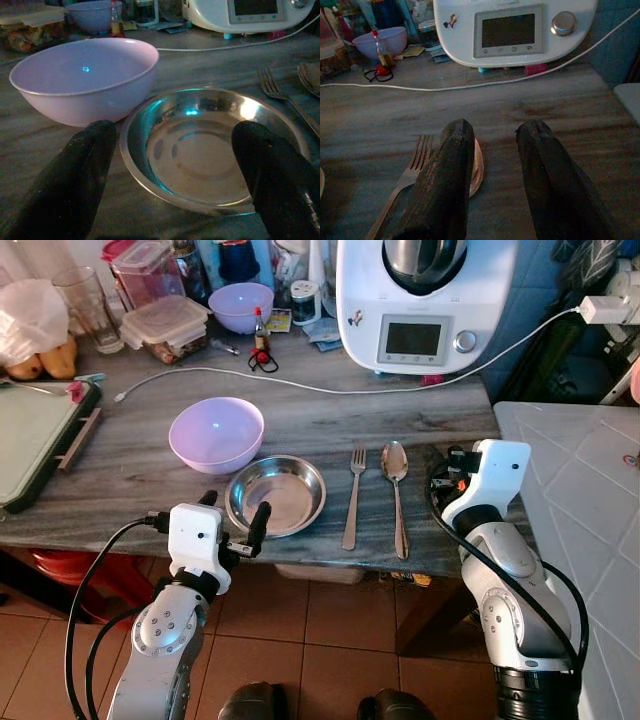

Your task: Setting the table

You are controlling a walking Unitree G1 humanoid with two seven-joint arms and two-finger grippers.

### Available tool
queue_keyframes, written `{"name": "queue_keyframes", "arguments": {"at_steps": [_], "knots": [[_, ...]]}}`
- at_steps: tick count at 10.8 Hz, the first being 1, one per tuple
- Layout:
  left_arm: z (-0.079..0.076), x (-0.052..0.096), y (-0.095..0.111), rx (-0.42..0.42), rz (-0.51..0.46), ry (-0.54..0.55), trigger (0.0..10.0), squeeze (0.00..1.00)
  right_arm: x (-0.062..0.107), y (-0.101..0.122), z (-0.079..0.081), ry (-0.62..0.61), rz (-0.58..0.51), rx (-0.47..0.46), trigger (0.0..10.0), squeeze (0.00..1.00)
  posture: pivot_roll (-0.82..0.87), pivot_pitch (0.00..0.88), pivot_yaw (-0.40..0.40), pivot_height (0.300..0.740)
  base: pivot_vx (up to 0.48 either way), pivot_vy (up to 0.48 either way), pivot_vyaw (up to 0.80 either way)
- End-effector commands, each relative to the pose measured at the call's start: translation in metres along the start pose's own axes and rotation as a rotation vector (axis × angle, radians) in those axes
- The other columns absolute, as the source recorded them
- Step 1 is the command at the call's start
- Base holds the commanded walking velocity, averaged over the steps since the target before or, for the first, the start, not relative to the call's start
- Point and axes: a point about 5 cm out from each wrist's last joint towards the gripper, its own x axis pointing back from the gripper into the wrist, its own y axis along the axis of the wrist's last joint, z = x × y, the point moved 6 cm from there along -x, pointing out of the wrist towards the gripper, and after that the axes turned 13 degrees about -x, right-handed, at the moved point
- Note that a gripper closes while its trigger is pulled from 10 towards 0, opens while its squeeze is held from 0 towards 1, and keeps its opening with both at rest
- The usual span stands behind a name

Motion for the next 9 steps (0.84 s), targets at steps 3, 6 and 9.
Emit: {"name": "queue_keyframes", "arguments": {"at_steps": [3, 6, 9], "knots": [[0.0039, 0.0003, -0.0019, -0.003, 0.005, 0.013, 10.0, 0.0, 0.0014, 0.0057, 0.0039, 0.016, -0.021, 0.003, 10.0, 0.0, -0.04, 0.016, 0.05, 0.74, 0.0, 0.0, 0.0], [0.0039, 0.0003, -0.0019, -0.003, 0.005, 0.013, 10.0, 0.0, 0.0014, 0.0057, 0.0039, 0.016, -0.021, 0.003, 10.0, 0.0, -0.04, 0.016, 0.05, 0.74, 0.0, 0.0, 0.0], [0.0039, 0.0003, -0.0019, -0.003, 0.005, 0.013, 10.0, 0.0, 0.0014, 0.0057, 0.0039, 0.016, -0.021, 0.003, 10.0, 0.0, -0.04, 0.016, 0.05, 0.74, 0.0, 0.0, 0.0]]}}
